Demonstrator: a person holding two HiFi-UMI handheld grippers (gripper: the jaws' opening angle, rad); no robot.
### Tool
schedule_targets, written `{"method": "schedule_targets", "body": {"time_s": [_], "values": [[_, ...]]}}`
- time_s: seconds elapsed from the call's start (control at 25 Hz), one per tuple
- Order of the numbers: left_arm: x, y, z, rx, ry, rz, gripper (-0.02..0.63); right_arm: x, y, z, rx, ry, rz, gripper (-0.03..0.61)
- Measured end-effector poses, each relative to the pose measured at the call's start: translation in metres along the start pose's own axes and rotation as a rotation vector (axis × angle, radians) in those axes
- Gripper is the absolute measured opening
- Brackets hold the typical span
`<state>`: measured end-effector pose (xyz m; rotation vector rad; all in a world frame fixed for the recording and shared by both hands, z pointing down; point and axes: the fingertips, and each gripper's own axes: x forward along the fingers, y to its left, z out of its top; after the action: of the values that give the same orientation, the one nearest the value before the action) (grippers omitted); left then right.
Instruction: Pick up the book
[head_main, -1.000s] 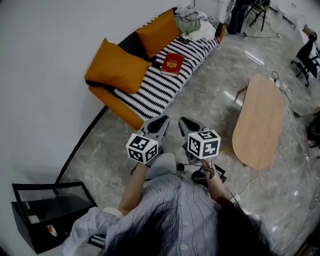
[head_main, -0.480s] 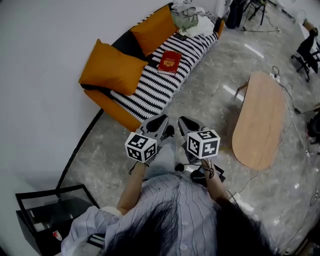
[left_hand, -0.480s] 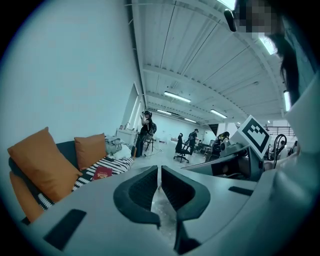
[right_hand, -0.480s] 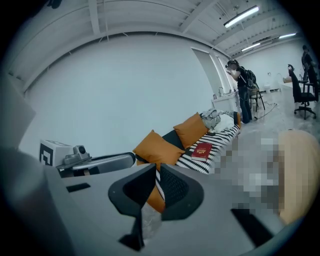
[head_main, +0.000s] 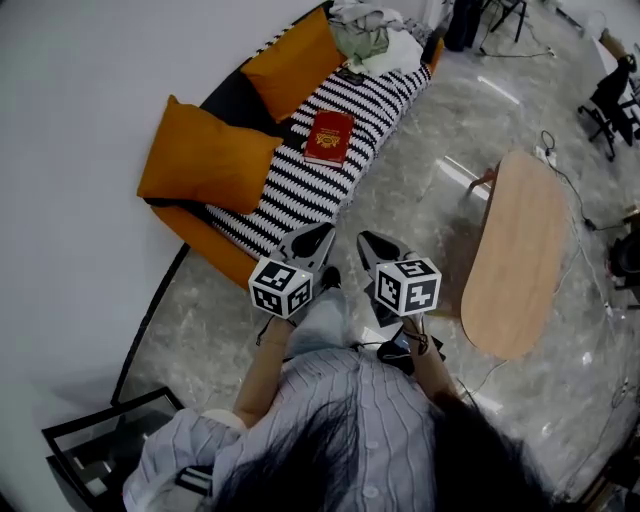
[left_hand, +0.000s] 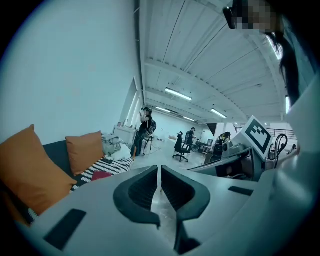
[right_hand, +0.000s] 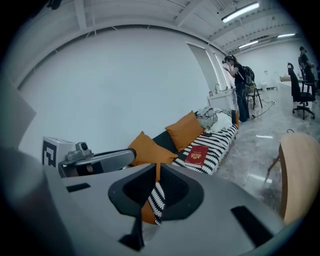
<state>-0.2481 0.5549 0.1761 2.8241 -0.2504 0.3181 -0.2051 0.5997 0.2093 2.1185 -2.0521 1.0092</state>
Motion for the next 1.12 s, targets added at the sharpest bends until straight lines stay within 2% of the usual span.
{"method": "schedule_targets", "body": {"time_s": [0.28,0.6,0.84,1.12], "values": [[0.041,0.084,0.028,-0.038,0.008,0.015,0.012,0.077,-0.015,0.05,0.003,0.034,-0.004,0.038],[0.084,0.157,0.05,-0.063,0.016,-0.005,0.012,0.143,-0.037,0.09,0.024,0.048,-0.034,0.038],[0.105,0.186,0.061,-0.068,0.02,-0.029,0.012,0.17,-0.046,0.113,0.029,0.04,-0.06,0.038],[0.12,0.207,0.063,-0.096,0.019,-0.045,0.012,0.185,-0.053,0.12,0.016,0.06,-0.085,0.038]]}}
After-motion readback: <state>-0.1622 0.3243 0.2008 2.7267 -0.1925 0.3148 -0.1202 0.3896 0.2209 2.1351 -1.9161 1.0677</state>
